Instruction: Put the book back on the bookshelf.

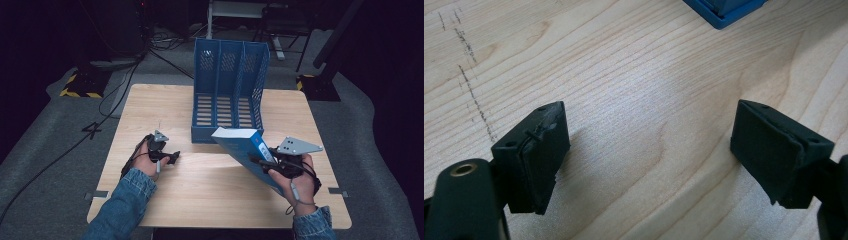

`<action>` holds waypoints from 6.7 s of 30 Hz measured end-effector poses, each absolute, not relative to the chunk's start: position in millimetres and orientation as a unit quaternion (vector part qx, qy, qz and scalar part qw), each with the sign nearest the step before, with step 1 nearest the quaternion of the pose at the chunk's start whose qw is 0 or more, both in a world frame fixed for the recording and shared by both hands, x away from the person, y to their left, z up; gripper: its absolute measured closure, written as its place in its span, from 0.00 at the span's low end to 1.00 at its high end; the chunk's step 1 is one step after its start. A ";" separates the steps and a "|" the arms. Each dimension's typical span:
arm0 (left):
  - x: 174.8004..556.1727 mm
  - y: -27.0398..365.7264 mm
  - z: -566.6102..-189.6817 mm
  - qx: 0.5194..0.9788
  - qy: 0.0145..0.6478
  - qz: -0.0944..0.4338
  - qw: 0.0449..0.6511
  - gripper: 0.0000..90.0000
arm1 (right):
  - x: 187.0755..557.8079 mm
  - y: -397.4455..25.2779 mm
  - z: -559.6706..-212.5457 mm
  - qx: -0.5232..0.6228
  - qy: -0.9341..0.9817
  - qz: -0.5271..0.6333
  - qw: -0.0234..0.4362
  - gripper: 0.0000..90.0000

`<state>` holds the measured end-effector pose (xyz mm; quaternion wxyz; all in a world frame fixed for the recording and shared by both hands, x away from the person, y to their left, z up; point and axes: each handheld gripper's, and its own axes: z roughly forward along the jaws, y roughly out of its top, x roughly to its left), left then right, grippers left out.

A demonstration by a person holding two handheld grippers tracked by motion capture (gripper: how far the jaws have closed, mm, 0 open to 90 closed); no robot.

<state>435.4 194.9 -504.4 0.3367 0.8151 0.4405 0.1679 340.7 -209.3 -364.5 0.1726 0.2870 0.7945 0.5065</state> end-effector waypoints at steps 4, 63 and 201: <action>435.6 195.1 -504.4 0.815 0.440 0.169 0.336 0.18 | 342.1 -213.6 -353.4 0.295 0.787 0.512 0.175 0.69; 436.9 194.6 -504.0 0.814 0.443 0.170 0.334 0.18 | 443.7 -247.1 -233.8 0.374 0.699 0.564 0.230 0.69; 436.8 194.1 -504.0 0.813 0.445 0.173 0.333 0.19 | 566.2 -181.8 -268.7 0.506 0.619 0.527 0.288 0.68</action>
